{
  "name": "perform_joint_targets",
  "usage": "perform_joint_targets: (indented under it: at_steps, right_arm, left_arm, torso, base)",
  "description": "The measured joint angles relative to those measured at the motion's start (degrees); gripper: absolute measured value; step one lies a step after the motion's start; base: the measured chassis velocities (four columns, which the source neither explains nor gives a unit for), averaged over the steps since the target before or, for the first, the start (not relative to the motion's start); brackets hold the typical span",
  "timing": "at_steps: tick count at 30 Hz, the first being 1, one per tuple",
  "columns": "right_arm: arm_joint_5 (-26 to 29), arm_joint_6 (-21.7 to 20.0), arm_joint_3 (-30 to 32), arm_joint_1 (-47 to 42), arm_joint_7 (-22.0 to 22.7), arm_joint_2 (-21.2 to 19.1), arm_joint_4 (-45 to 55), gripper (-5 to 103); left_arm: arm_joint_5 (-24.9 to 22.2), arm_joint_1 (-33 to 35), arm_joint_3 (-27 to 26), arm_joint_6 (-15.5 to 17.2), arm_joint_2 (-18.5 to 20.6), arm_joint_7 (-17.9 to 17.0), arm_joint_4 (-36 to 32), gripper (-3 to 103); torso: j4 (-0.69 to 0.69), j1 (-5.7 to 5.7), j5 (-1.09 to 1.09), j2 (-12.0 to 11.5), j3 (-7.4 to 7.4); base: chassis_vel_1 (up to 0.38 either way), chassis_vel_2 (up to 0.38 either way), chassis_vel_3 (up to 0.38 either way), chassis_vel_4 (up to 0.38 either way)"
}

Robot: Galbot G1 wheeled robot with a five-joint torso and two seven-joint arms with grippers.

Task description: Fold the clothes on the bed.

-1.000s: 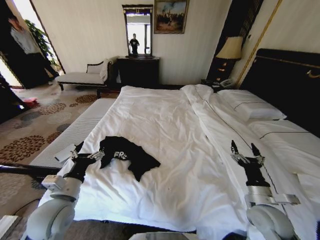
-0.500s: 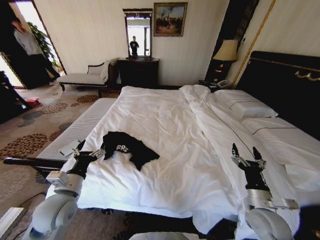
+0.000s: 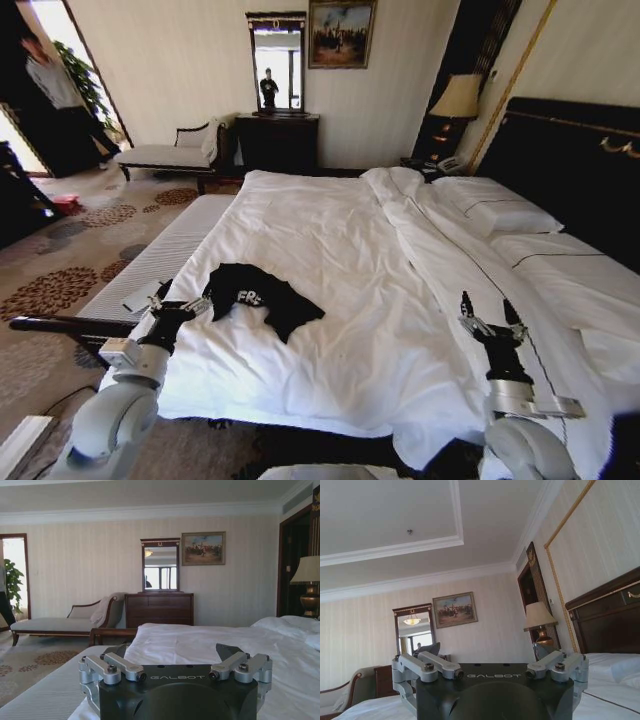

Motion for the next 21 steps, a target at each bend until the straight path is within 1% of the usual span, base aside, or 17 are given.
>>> perform_joint_targets:
  at_steps: [3, 12, 17, 21]
  right_arm:
    - [-0.36, -0.02, -0.19, 0.11, 0.08, 0.23, -0.12, 100]
    - [-1.95, -0.21, -0.43, -0.01, 0.66, 1.3, -0.29, 100]
    - [-2.85, -0.29, -0.23, -0.35, 1.1, 1.81, -0.31, 100]
    - [-3.9, -0.05, -0.16, -0.53, 1.02, 2.22, -0.31, 100]
  left_arm:
    - [0.05, -0.07, 0.06, -0.02, -0.05, 0.0, 0.15, 100]
    - [0.98, -0.06, 0.11, -0.34, -0.19, 0.07, 0.28, 100]
    - [1.15, 0.34, 0.05, -0.44, -0.46, 0.11, -0.03, 100]
    - [1.31, 0.75, -0.07, -0.55, -0.78, 0.13, -0.44, 100]
  torso:
    - [0.0, 0.0, -0.01, 0.0, 0.0]
    - [0.01, 0.0, -0.04, 0.0, 0.0]
    - [0.0, 0.0, -0.02, 0.01, 0.0]
    - [0.0, 0.0, 0.0, 0.01, 0.0]
  base:
    - [0.191, 0.183, -0.162, -0.184]
    - [0.235, 0.228, -0.234, -0.24]
    - [0.137, 0.118, -0.138, -0.142]
    - [0.04, 0.028, -0.04, -0.038]
